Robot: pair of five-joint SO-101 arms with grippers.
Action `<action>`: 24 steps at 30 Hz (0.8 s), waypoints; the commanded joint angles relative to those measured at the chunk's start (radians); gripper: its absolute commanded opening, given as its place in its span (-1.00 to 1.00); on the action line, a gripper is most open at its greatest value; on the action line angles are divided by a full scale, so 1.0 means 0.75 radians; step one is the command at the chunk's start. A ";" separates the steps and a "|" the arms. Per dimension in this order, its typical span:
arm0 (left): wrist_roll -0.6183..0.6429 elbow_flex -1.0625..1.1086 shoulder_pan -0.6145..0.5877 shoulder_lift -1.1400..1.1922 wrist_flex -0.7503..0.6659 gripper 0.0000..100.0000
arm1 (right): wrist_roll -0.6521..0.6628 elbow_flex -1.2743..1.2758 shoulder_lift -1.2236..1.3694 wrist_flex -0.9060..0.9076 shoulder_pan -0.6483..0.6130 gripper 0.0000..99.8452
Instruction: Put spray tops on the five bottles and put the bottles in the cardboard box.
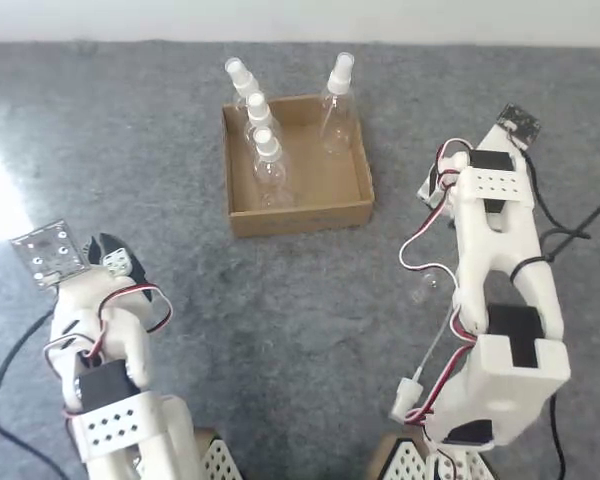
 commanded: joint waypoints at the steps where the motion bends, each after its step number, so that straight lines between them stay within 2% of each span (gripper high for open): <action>1: -0.012 -0.015 -0.002 -0.016 -0.037 -0.92 | 0.020 -0.086 -0.005 0.015 0.021 -0.80; 6: -0.012 -0.015 -0.002 -0.016 -0.037 -0.92 | 0.020 -0.088 0.034 0.003 0.085 -1.00; 24: -0.012 -0.015 -0.002 -0.016 -0.037 -0.92 | 0.023 -0.086 0.081 0.077 0.324 -0.99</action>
